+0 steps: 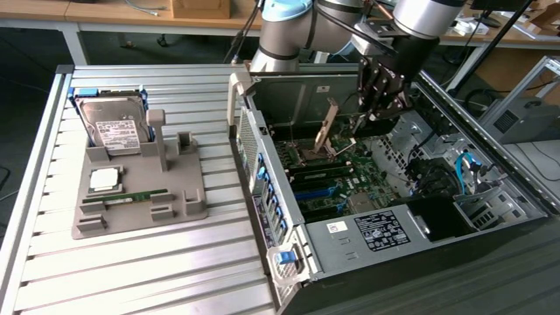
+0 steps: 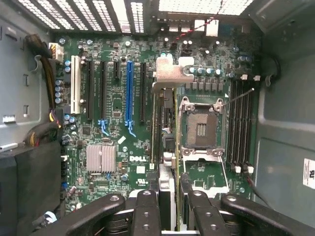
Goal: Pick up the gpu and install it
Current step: 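Insert the gpu into the slot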
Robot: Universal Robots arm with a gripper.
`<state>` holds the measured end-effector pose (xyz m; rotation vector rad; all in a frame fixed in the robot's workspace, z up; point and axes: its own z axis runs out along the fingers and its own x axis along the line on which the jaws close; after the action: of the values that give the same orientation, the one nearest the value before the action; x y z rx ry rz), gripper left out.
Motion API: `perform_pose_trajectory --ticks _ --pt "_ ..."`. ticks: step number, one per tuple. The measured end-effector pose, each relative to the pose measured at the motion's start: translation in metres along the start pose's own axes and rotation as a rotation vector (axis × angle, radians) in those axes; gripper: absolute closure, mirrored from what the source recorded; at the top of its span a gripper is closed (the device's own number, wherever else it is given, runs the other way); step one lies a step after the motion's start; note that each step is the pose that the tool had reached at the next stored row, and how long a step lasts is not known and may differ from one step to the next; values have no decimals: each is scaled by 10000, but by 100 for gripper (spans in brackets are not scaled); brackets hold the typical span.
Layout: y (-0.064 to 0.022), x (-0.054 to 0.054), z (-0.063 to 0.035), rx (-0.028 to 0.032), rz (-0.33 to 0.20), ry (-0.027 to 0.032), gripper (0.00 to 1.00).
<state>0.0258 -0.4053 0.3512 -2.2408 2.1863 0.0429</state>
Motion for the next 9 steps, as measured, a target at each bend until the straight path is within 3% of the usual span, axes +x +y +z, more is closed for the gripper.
perform_pose_trajectory --ticks 9 --pt "3 53 10 8 323 -2 73"
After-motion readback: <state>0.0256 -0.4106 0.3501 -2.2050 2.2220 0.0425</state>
